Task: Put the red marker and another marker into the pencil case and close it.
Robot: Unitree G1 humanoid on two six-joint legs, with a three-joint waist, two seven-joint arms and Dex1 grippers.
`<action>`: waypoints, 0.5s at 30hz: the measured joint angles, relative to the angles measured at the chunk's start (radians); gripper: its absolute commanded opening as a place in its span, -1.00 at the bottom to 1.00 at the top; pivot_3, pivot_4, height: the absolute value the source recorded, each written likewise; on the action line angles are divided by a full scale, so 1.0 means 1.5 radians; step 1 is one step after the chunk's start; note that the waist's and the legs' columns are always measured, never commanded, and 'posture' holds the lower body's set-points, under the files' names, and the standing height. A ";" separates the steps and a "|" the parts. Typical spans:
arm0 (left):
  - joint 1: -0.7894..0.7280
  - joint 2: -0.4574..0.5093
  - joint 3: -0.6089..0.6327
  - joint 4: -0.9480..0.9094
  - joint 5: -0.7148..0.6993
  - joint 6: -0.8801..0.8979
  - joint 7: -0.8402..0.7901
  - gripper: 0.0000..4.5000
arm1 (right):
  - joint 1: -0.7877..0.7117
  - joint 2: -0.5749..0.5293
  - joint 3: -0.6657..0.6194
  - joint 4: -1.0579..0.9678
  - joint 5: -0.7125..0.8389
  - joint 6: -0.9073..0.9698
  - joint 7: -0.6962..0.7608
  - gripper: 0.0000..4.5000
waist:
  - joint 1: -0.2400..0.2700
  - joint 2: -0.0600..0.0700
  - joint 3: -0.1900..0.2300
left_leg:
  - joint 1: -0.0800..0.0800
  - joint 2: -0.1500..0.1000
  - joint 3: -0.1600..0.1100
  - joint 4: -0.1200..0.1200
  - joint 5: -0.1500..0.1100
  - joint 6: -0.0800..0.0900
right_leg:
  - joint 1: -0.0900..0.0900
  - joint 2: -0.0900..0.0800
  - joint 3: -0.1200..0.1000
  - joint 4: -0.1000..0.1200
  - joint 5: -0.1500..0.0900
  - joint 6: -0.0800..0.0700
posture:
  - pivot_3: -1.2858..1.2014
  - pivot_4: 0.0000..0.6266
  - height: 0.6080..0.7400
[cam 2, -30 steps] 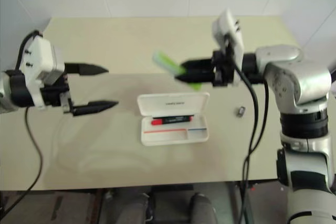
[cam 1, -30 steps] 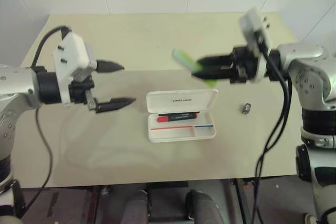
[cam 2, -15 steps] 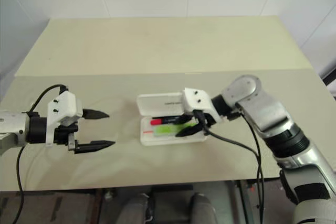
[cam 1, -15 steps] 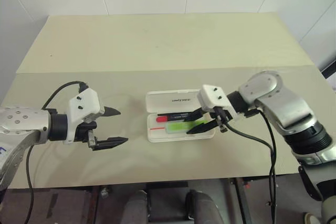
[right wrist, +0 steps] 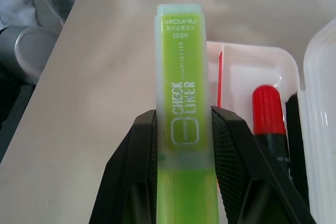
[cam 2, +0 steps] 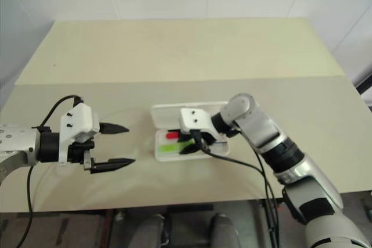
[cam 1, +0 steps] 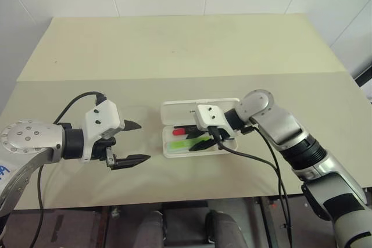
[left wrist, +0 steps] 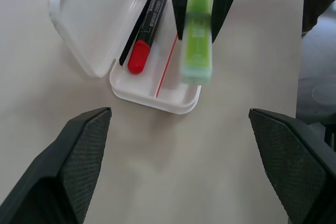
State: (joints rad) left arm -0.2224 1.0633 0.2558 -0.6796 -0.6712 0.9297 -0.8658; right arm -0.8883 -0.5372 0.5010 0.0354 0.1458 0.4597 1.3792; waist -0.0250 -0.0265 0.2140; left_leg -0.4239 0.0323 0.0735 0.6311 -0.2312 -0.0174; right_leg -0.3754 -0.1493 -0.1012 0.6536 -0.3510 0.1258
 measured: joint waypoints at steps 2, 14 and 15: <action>0.002 0.000 0.000 -0.011 -0.007 0.005 0.004 1.00 | 0.000 0.001 0.000 0.002 -0.002 0.001 0.000 -0.19 | 0.000 0.000 0.000 | 0.000 0.000 0.000 0.000 0.000 0.000 | 0.000 0.000 0.000 0.000 0.000 0.000 | 0.03 -0.52 1.00; 0.008 0.001 0.001 -0.012 -0.022 0.004 0.014 1.00 | 0.001 -0.023 -0.010 -0.001 0.014 0.019 0.027 1.00 | 0.000 0.000 0.000 | 0.000 0.000 0.000 0.000 0.000 0.000 | 0.000 0.000 0.000 0.000 0.000 0.000 | 0.03 -0.52 1.00; 0.004 0.001 0.001 -0.012 -0.024 0.001 0.011 1.00 | 0.003 -0.044 -0.024 -0.009 0.031 0.029 0.042 1.00 | 0.002 0.000 0.000 | 0.000 0.000 0.000 0.000 0.000 0.000 | 0.000 0.000 0.000 0.000 0.000 0.000 | 0.03 -0.52 1.00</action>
State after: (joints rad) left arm -0.2160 1.0652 0.2570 -0.6978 -0.7065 0.9314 -0.8490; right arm -0.8840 -0.6035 0.4650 0.0218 0.1920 0.5026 1.4427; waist -0.0218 -0.0264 0.2141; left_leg -0.4242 0.0320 0.0735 0.6311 -0.2313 -0.0175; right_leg -0.3754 -0.1494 -0.1013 0.6532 -0.3511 0.1257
